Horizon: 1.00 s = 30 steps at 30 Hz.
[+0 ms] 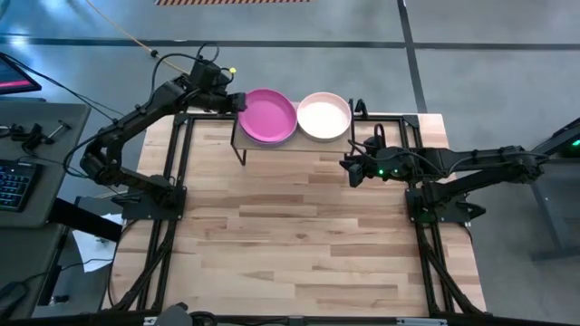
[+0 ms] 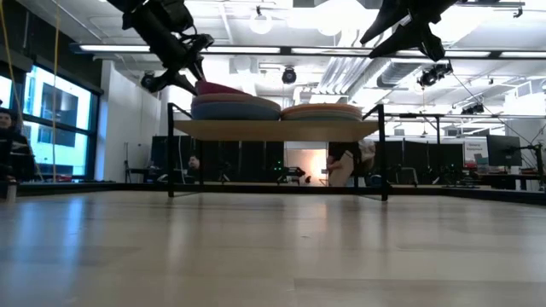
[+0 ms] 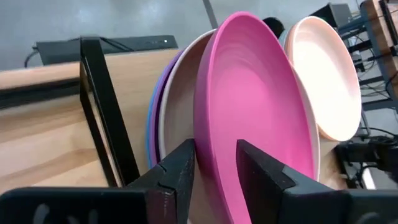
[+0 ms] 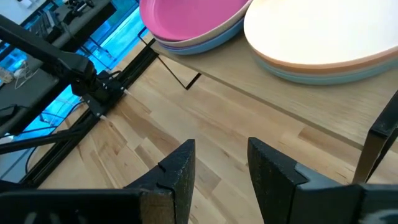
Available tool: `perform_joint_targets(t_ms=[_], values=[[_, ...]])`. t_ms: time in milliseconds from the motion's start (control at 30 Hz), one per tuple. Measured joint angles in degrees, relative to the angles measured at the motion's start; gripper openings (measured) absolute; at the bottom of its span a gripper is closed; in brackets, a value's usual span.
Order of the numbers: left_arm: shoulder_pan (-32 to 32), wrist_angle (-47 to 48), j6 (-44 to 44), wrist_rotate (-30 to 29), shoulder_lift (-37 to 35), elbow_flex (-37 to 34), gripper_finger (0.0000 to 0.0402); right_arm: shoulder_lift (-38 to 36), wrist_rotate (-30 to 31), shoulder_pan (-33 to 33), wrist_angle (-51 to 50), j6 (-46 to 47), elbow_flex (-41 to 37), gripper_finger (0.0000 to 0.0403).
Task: Place and stack plates onto a shelf
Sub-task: Stack the pink plate into the light gray plate on the shelf, then return to Home Position
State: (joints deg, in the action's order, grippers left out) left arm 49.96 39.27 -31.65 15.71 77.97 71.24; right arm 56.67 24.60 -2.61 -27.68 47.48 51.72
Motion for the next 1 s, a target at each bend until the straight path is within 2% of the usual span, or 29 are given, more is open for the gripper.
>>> perform_joint_targets(t_ms=[200,467,1000], values=[[0.0,1.0,-2.3,0.6,0.0,0.0,0.0108,0.0,0.0,0.0,0.0,0.0,0.0,0.0129],[0.4,7.1,0.7,-0.1,0.0,0.0,0.0108,0.0,0.0,0.0,0.0,0.0,0.0,0.0129],[1.1,6.4,1.5,-0.7,-0.5,0.0,0.0108,0.0,0.0,0.0,0.0,0.1,0.0,0.0129]])
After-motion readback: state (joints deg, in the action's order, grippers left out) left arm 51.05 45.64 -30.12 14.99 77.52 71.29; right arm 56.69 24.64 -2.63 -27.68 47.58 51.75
